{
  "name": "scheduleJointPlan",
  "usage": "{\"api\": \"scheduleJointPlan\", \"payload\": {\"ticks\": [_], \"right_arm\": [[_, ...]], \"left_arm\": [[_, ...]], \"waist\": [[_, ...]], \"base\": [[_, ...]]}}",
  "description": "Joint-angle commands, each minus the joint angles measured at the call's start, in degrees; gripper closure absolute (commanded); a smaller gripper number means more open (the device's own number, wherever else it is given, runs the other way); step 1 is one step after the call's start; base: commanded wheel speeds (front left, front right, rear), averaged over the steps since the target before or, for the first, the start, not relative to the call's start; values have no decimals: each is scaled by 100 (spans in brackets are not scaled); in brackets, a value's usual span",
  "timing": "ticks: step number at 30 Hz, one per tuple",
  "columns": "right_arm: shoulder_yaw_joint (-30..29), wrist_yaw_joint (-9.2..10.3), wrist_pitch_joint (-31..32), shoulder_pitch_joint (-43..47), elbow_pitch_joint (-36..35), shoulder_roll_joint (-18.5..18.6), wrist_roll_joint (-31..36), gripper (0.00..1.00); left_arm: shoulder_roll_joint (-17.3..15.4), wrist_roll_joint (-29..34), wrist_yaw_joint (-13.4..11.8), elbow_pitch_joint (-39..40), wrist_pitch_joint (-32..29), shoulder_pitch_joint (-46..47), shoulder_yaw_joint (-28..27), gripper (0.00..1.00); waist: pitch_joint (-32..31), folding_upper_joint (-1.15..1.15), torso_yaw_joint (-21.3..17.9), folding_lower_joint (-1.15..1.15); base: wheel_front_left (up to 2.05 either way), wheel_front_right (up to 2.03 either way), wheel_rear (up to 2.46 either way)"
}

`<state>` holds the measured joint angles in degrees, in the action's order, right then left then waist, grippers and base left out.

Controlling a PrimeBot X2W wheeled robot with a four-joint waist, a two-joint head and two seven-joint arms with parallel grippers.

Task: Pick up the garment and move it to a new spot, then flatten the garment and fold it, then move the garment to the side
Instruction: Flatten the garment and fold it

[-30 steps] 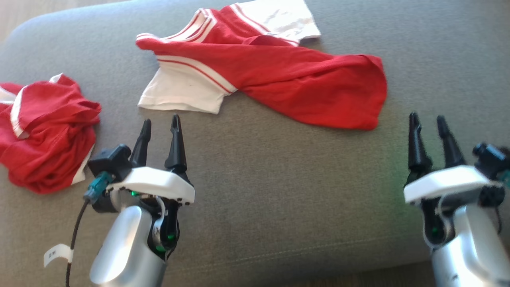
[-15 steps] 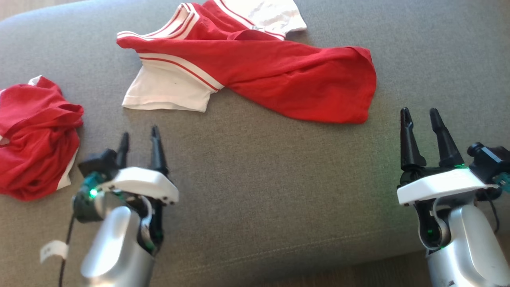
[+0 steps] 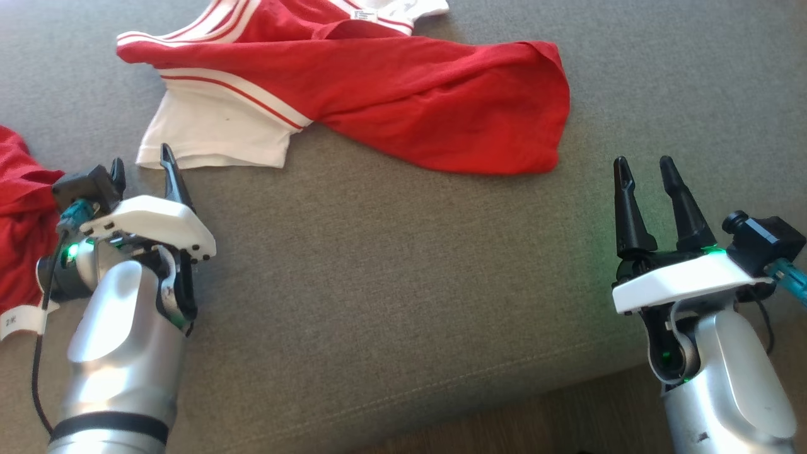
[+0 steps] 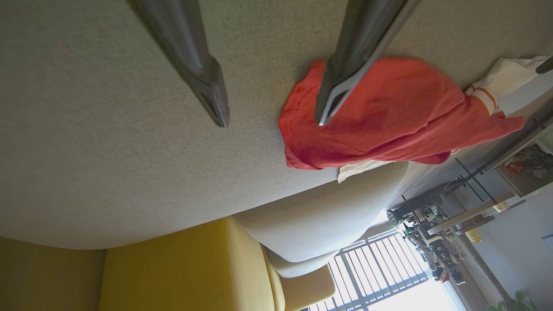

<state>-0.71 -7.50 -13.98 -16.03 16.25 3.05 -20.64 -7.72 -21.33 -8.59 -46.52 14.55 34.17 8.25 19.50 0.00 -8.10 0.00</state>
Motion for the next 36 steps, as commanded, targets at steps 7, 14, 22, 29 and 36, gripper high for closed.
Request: {"api": "scheduleJointPlan", "payload": {"ticks": [7,14,22,29,36], "right_arm": [[95,1,-93,-158,-63,-16,-55,0],[5,1,-100,-200,-41,-17,-41,0],[-49,1,-101,-189,-13,-17,-58,0],[-49,1,-101,-341,201,-17,-114,0],[-122,1,-11,-947,1078,-17,-478,0]], "left_arm": [[-240,9,6,-487,-113,470,-149,0],[-175,28,37,-907,-184,666,-24,100],[-37,-56,256,-909,-140,726,58,100],[143,-61,288,13,32,515,24,100],[275,36,148,1189,43,15,4,100]], "waist": [[79,0,-112,0],[65,0,-91,0],[13,0,91,0],[-30,0,358,0],[45,0,632,0]], "base": [[0,0,0],[0,0,0],[0,0,0],[0,0,0],[0,0,0]]}}
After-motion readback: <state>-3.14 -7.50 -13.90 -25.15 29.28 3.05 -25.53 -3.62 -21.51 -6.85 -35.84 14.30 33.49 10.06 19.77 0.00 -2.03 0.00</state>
